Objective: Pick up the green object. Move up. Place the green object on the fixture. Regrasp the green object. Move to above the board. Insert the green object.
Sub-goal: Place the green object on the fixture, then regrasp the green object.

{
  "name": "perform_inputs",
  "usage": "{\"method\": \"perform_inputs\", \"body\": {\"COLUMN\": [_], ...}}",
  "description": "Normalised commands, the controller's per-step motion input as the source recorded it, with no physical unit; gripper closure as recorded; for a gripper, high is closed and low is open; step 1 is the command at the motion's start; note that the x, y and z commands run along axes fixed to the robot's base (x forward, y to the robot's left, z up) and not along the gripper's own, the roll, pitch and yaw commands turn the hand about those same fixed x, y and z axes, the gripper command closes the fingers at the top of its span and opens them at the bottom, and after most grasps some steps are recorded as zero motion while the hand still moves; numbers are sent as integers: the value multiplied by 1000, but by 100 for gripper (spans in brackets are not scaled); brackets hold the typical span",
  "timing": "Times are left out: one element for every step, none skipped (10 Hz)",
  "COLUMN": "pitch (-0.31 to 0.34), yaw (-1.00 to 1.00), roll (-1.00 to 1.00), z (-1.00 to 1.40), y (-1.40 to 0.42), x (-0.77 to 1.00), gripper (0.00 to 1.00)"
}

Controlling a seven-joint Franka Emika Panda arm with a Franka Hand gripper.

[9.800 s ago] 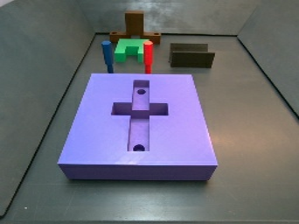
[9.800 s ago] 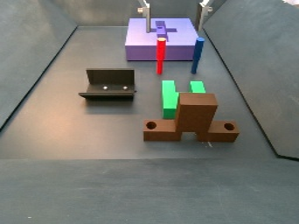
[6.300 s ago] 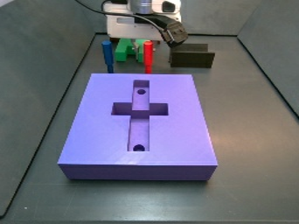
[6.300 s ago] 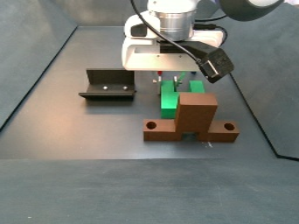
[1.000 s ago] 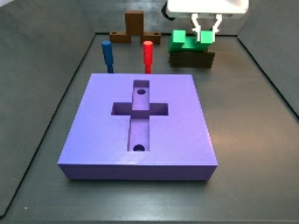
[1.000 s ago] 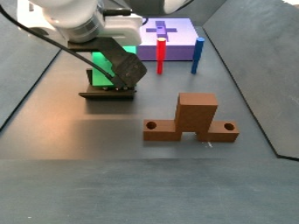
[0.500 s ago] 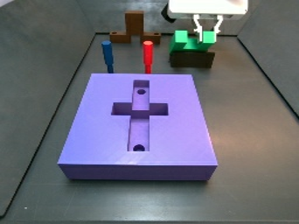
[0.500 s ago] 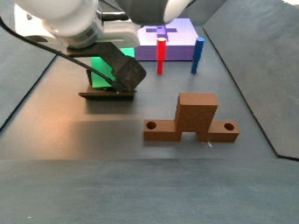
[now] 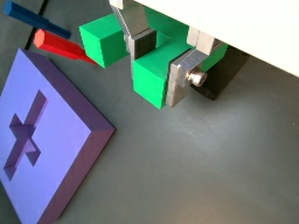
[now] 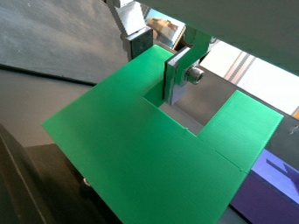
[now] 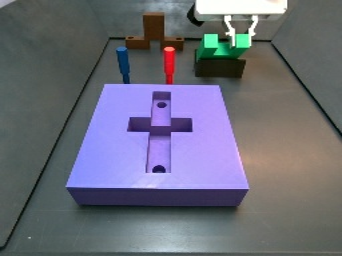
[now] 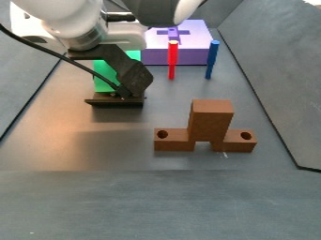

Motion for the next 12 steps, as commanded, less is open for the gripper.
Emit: {"method": "perform_inputs", "body": {"pitch": [91, 60, 0, 0, 0, 0, 0, 0, -11, 0, 0, 0], "yaw": [-474, -514, -497, -466, -386, 0, 0, 0, 0, 0, 0, 0], "roll": [77, 29, -31, -163, -157, -74, 0, 0, 0, 0, 0, 411], "z": [-131, -83, -71, -11, -11, -57, -23, -26, 0, 0, 0, 157], "y": [146, 146, 89, 100, 43, 23, 0, 0, 0, 0, 0, -160], "x": [623, 594, 711, 751, 660, 194, 0, 0, 0, 0, 0, 46], "gripper": [100, 100, 100, 100, 100, 100, 100, 100, 100, 100, 0, 0]}}
